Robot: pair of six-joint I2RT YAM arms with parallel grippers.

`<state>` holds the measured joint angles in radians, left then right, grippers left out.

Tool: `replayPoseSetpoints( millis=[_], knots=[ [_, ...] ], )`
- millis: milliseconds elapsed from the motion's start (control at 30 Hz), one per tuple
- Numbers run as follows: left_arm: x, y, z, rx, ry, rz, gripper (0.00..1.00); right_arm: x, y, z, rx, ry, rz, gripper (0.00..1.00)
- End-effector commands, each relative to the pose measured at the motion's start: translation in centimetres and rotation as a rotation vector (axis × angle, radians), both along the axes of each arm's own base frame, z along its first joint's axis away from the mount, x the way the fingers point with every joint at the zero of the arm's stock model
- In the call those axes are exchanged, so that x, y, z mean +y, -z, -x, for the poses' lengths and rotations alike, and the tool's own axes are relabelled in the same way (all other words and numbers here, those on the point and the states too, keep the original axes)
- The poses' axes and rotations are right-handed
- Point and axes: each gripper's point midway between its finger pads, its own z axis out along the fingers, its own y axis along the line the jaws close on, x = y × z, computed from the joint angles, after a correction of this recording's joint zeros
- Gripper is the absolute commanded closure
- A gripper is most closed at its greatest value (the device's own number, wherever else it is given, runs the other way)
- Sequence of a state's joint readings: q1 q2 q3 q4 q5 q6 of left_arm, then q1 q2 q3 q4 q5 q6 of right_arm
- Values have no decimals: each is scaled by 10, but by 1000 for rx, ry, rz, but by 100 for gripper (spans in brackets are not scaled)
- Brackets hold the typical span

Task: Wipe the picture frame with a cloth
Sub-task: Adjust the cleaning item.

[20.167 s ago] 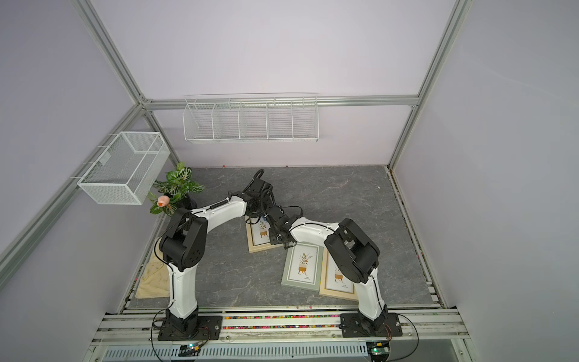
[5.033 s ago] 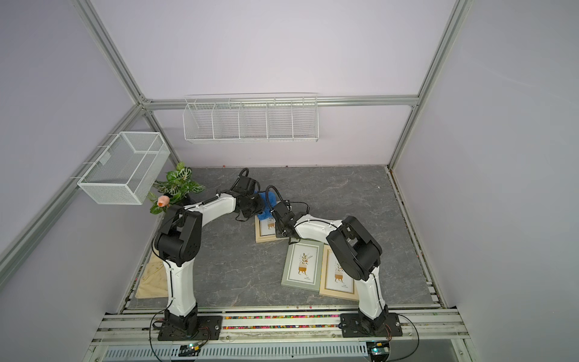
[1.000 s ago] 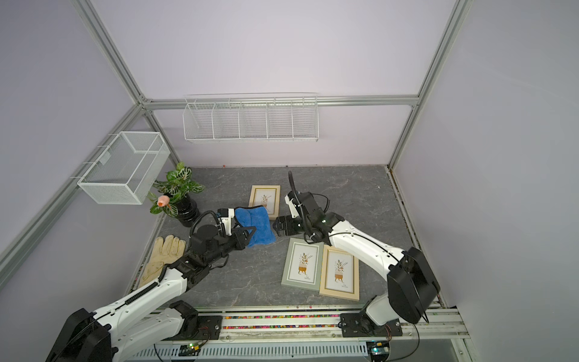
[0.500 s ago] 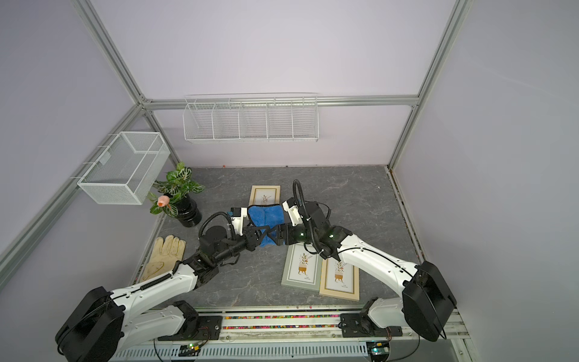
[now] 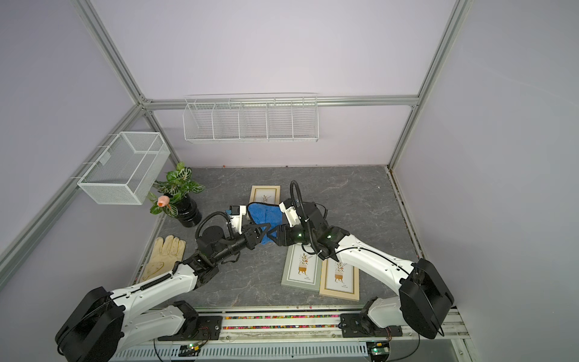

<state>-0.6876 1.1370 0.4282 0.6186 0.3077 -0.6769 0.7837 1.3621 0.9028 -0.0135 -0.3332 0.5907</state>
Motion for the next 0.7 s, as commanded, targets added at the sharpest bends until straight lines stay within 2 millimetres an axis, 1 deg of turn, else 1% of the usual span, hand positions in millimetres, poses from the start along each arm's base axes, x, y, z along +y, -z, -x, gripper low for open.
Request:
replayPoseSetpoints(
  millis=[0,33,100,167,200,267,300,333,400,433,533,667],
  knots=[
    [-3,-17,0,-36,11,39,100,-3,6,3,-15,-5,35,60],
    [-4,-15,0,-30,13,30,100,-6,6,1,-22,7,53,64],
    [-4,-8,-1,-8,12,-3,100,-17,9,-4,-42,52,117,75],
    [-1,4,-6,32,-20,-67,100,-36,15,-14,-52,138,207,81],
    [2,15,-9,65,-44,-129,99,-51,20,-21,-42,202,258,84],
    [10,36,-13,123,-83,-238,92,-77,30,-31,-17,289,302,85],
    [15,45,-15,148,-104,-286,82,-90,36,-35,0,327,316,86],
    [20,54,-15,177,-123,-334,67,-100,41,-38,15,353,328,87],
    [29,66,-14,207,-150,-394,53,-113,43,-42,17,382,348,88],
    [31,68,-13,208,-153,-412,47,-122,53,-39,27,390,377,89],
    [34,72,-8,230,-139,-449,38,-143,60,-39,28,446,432,90],
    [30,83,3,259,-101,-536,36,-167,64,-39,23,518,474,91]
  ],
)
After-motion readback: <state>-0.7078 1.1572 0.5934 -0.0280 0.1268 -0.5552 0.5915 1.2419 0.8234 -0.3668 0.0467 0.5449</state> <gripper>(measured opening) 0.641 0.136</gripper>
